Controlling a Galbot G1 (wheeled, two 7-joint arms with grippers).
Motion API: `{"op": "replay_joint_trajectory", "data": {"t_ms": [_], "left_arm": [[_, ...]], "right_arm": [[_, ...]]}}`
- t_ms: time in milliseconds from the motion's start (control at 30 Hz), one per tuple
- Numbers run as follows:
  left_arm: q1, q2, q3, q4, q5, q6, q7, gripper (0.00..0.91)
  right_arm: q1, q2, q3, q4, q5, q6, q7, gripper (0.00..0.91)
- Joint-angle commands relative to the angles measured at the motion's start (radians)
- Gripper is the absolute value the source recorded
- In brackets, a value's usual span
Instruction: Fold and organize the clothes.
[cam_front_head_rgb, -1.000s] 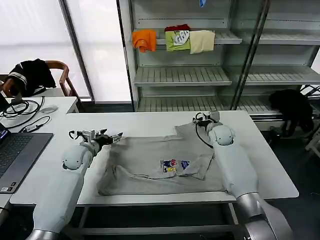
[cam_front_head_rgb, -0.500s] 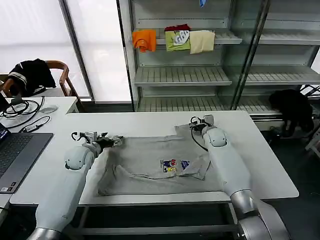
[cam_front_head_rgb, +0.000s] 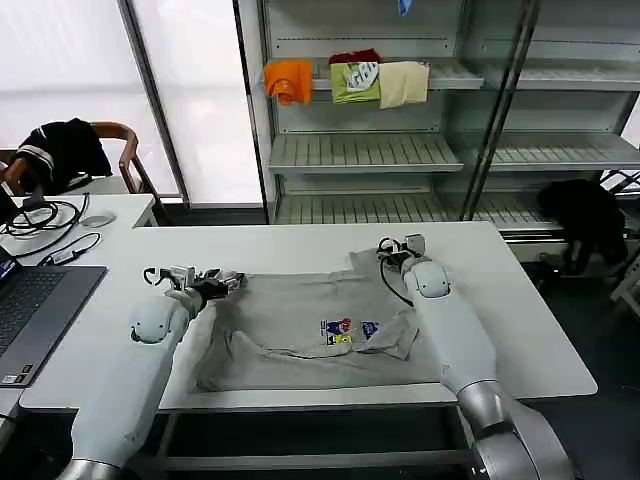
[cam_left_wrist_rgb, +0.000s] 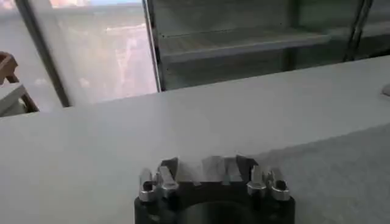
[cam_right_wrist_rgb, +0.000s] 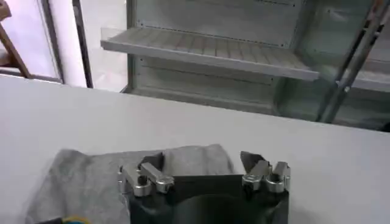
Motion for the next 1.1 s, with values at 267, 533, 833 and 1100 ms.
{"op": "replay_joint_trajectory", "data": {"t_ms": [267,533,833,1100], "left_arm": [[0.03,0.003,0.002,-0.025,-0.003,0.015,-0.004,0.02],[0.04,-0.014,-0.009,-0.036,-0.005,0.01,-0.008,0.02],[0.047,-0.013,-0.025,-0.135,-0.047,-0.009,-0.021,0.02],[0.075,0.01,-0.035,-0.234,-0.075,-0.017,-0.041,0.02]], "right_arm": [[-0.053,-0.016,0.0,0.075,0.027,-0.014,0.009,0.0],[-0.088,-0.036,-0.002,0.136,0.061,-0.023,0.021,0.0],[-0.117,-0.055,0.023,0.323,0.12,-0.04,0.049,0.0],[-0.156,-0.073,0.035,0.508,0.14,-0.049,0.06,0.0]]}}
